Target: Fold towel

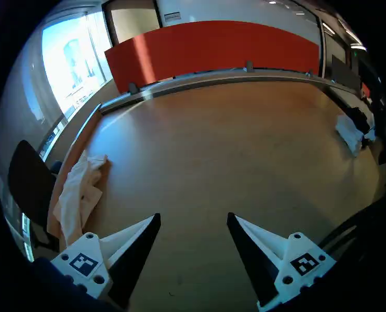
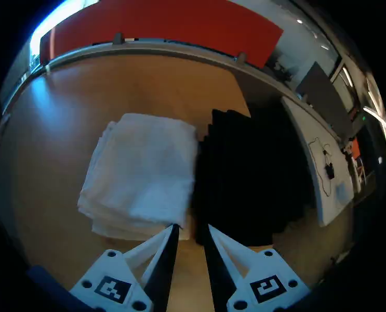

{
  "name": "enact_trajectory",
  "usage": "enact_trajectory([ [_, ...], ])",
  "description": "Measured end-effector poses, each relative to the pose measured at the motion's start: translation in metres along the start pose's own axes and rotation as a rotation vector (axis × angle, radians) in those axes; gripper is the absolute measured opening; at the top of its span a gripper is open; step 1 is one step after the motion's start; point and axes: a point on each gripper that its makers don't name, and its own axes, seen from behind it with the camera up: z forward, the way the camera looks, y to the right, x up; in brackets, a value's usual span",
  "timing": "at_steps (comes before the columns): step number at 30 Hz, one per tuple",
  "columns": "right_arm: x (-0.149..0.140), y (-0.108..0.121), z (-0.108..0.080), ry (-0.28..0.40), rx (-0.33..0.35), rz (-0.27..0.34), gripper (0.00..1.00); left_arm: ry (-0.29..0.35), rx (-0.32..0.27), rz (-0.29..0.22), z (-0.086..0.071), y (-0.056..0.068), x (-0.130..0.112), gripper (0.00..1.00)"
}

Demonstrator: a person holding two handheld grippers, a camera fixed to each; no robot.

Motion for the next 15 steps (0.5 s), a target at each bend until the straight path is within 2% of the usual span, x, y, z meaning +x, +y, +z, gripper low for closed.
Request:
enact_trajectory([
  [3,0.002,0.001,-0.004,0.010,-0.009,-0.007,0.36,0.003,-0.004,-0.001,0.000,0.001,0.000,0.95],
  [13,0.006,0.003,-0.013,0.034,-0.038,-0.013,0.64,0.008,-0.005,-0.007,-0.001,0.000,0.000,0.95],
  [15,0.006,0.003,-0.015,0.040,-0.042,-0.012,0.66,0.010,-0.005,-0.008,-0.002,0.000,0.000,0.95],
])
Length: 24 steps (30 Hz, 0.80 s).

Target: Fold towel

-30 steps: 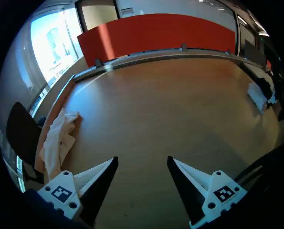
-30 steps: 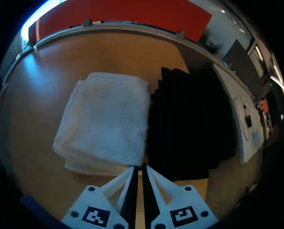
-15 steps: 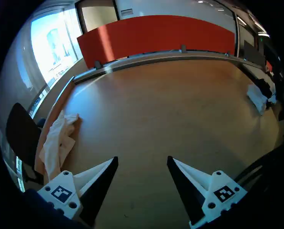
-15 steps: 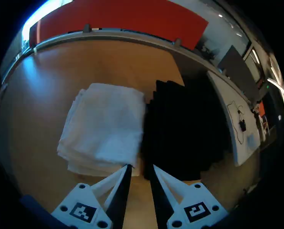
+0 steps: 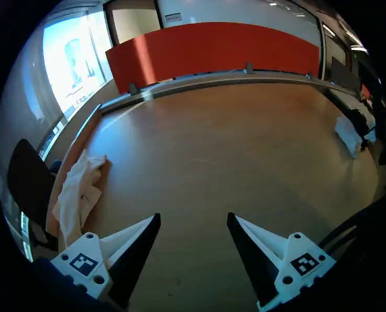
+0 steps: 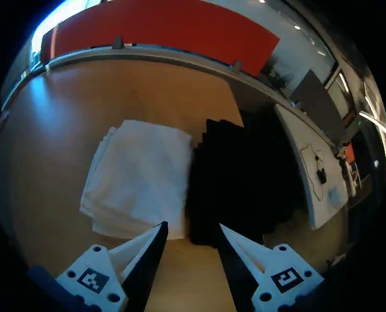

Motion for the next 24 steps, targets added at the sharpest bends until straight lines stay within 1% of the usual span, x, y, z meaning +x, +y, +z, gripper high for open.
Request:
enact_trajectory([
  [2,0.001,-0.001,-0.001,0.005,0.001,0.002,0.67,0.002,-0.001,0.000,-0.001,0.000,0.000,0.95],
  [4,0.002,-0.002,-0.003,0.012,0.001,0.004,0.72,0.003,-0.002,-0.001,-0.001,0.000,0.000,0.95],
  [5,0.003,-0.003,-0.004,0.016,0.000,0.005,0.78,0.005,-0.003,-0.001,-0.001,0.000,0.001,0.95],
  [6,0.004,-0.004,-0.005,0.020,0.000,0.007,0.86,0.005,-0.004,-0.001,-0.001,-0.001,0.001,0.95],
  [7,0.005,-0.005,-0.005,0.024,0.001,0.007,0.92,0.007,-0.005,-0.001,-0.001,0.000,0.001,0.95],
  [8,0.007,-0.006,-0.006,0.028,0.003,0.008,0.94,0.008,-0.006,-0.001,-0.001,0.000,0.001,0.95],
  [15,0.013,-0.010,-0.012,0.049,0.002,0.008,0.94,0.018,-0.009,-0.003,-0.003,-0.001,0.003,0.95],
  [18,0.018,-0.014,-0.015,0.066,0.008,0.018,0.95,0.021,-0.010,-0.005,-0.003,-0.001,0.003,0.95],
  [24,0.034,-0.026,-0.027,0.129,0.025,0.048,0.94,0.029,-0.012,-0.010,-0.003,-0.003,0.006,0.95],
])
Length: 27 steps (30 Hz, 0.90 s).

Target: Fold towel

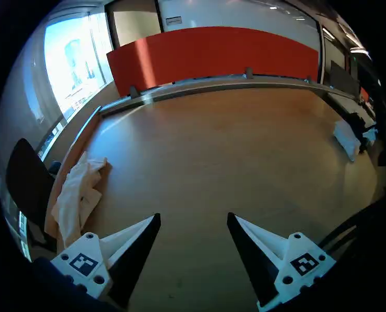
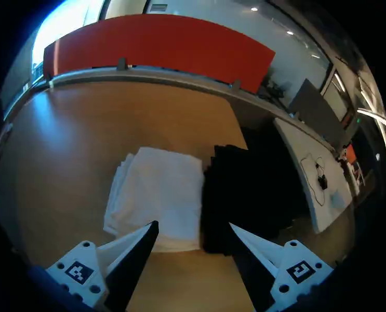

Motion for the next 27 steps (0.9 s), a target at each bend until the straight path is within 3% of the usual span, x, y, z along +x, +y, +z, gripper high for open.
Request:
enact_trajectory([
  [10,0.037,-0.022,-0.020,0.140,0.012,0.065,0.95,0.019,-0.003,0.003,0.002,-0.001,0.011,0.95],
  [21,0.090,-0.041,-0.051,0.370,0.019,0.182,0.94,0.053,-0.008,-0.007,0.005,-0.003,0.024,0.95],
  [27,0.103,-0.047,-0.059,0.426,0.018,0.199,0.94,0.077,-0.009,-0.013,0.008,-0.002,0.032,0.95],
])
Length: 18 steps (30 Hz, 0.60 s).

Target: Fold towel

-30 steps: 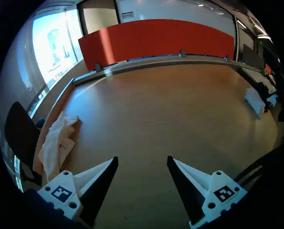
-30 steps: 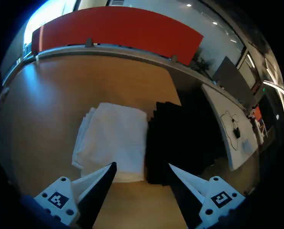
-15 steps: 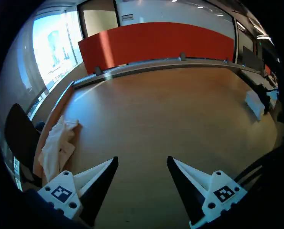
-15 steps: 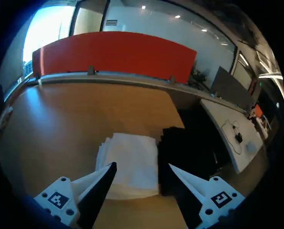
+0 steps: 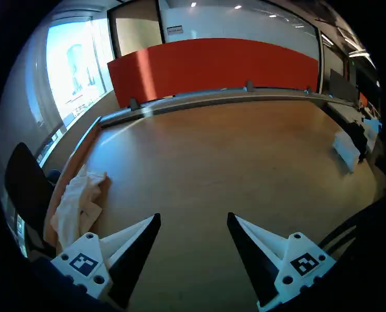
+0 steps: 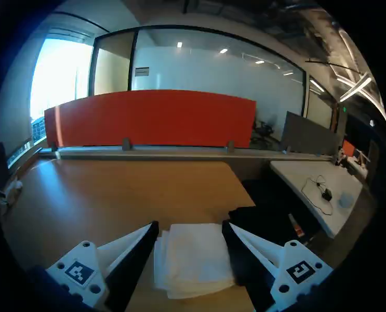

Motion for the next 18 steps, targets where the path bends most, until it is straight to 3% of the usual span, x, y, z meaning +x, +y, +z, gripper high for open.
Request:
enact_trajectory([
  [6,0.004,-0.006,0.002,0.018,0.001,0.008,0.94,0.024,-0.001,-0.019,0.003,0.000,0.008,0.95],
  [12,0.022,-0.017,-0.002,0.067,0.000,0.015,0.94,0.059,0.029,-0.043,0.008,-0.010,0.021,0.95],
  [18,0.049,-0.040,-0.009,0.141,0.028,0.059,0.94,0.137,0.039,-0.073,0.009,-0.017,0.047,0.95],
])
